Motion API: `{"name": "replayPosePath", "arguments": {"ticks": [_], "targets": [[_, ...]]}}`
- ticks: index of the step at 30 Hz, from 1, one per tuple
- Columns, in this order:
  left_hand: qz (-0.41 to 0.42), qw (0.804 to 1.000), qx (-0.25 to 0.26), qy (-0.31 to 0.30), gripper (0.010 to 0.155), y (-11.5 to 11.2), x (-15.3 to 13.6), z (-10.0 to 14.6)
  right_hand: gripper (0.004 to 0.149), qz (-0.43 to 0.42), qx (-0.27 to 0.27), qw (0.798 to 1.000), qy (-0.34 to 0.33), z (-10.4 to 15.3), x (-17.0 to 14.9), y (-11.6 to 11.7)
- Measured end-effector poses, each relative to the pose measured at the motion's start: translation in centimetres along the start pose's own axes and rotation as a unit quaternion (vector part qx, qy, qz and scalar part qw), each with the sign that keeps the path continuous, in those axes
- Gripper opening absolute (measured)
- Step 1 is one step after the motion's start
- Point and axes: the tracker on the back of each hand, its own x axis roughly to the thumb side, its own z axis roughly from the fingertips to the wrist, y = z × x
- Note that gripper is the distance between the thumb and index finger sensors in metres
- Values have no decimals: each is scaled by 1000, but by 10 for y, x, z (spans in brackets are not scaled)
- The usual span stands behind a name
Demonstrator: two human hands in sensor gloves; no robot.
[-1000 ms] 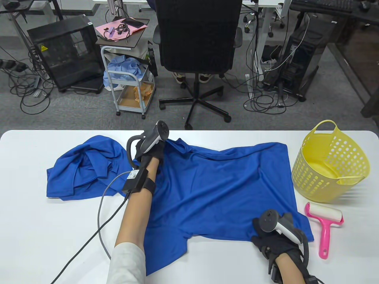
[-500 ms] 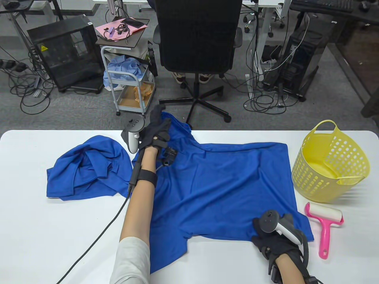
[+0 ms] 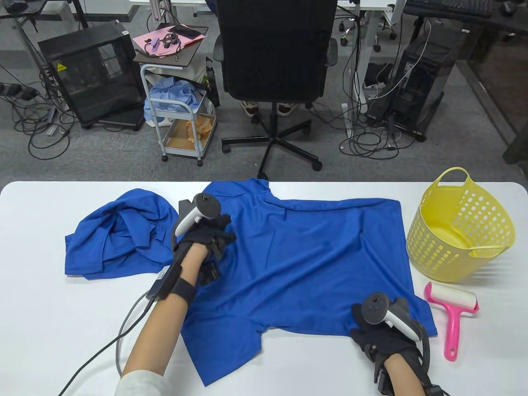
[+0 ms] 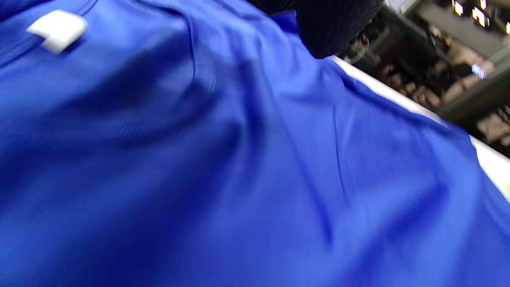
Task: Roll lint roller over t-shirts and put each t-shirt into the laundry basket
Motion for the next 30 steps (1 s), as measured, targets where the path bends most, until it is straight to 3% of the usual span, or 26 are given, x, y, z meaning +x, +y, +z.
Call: {"name": "replayPosePath", "arguments": {"ticks": [5,9,11,13,16,20,21,24,27,30], "targets": [[-61,997,-47,0,73,-76,2,57,63,5,-1,1000,0,0,1,0],[-114,990,-78,22,76,-122,-3,74,63,6,-1,1000,1,0,0,1],[-126,988,-84,19,74,-131,-6,75,62,9,-1,1000,4,0,0,1],[-115,992,-55,17,73,-133,-7,78,63,18,13,1000,13,1,2,-2],[-123,990,-67,27,71,-136,-9,79,61,39,43,998,21,0,10,-19],[-135,987,-72,39,71,-138,-7,82,55,25,20,999,15,-3,32,-74],[-139,988,-62,38,71,-139,-7,82,54,15,-32,999,-14,-5,47,-102],[-138,988,-62,40,71,-140,-7,83,51,20,-141,988,-52,-15,85,-156],[-124,989,-66,44,71,-141,-9,83,47,30,-204,976,-68,-37,113,-184],[-128,988,-78,47,72,-142,-10,85,44,12,-233,971,-50,-85,141,-196]]}}
